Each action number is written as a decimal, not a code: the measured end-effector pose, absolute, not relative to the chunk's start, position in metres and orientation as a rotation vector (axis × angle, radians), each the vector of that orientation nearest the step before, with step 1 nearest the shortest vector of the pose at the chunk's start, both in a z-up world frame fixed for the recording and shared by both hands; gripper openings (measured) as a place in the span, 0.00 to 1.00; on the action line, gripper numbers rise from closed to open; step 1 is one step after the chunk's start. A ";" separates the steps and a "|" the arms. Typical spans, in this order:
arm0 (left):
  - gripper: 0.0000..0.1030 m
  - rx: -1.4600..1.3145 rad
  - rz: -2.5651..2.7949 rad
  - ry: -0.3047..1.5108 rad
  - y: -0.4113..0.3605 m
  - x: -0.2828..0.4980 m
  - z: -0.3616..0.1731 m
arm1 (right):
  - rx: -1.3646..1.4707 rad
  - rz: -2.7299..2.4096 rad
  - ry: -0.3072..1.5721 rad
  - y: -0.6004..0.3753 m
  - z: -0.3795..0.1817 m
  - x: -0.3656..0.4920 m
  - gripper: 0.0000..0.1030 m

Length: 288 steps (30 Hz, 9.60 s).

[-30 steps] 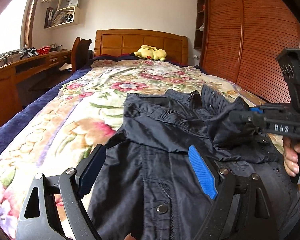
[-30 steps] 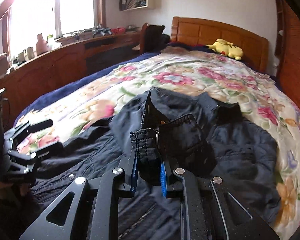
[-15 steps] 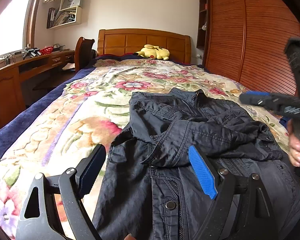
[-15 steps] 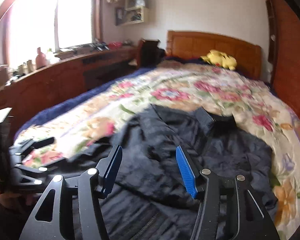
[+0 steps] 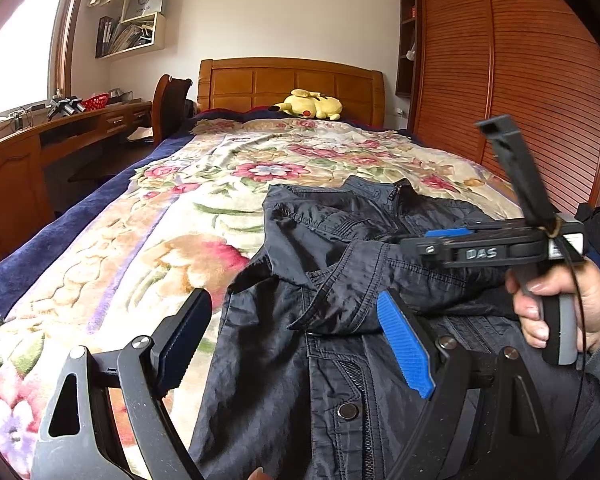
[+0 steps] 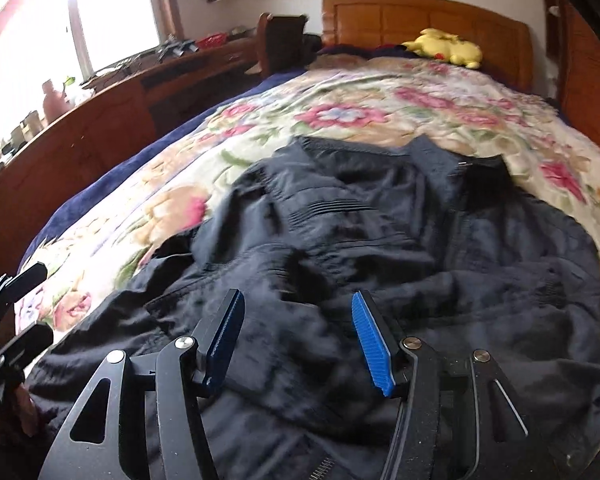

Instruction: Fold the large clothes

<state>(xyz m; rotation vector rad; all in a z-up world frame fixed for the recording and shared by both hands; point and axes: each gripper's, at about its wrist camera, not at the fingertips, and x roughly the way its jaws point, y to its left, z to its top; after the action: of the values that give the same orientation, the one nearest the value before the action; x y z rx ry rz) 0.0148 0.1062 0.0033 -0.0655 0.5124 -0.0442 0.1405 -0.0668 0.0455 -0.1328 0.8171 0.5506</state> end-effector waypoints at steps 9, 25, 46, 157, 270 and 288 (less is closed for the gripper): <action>0.83 -0.070 -0.029 0.501 0.116 0.011 0.006 | -0.195 0.626 0.799 -0.051 0.038 0.127 0.07; 0.83 -0.061 -0.042 0.497 0.114 0.010 0.007 | -0.179 0.681 0.854 -0.088 0.017 0.031 0.07; 0.83 0.021 -0.120 0.599 0.077 0.024 -0.010 | -0.248 0.328 0.739 -0.175 0.029 0.018 0.07; 0.81 -0.005 0.019 0.768 0.165 -0.063 -0.047 | -0.126 0.300 0.846 -0.223 0.002 0.048 0.50; 0.40 0.049 -0.178 0.719 0.127 -0.101 -0.012 | -0.201 0.220 0.403 -0.289 0.145 -0.178 0.04; 0.04 0.071 -0.245 0.748 0.085 -0.109 -0.033 | -0.202 0.216 0.380 -0.296 0.146 -0.168 0.04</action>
<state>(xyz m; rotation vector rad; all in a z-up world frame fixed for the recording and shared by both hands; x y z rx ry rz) -0.1094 0.0853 -0.0326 0.0712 0.7478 -0.2453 -0.1677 -0.2958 0.1461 -0.2021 0.3795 0.2163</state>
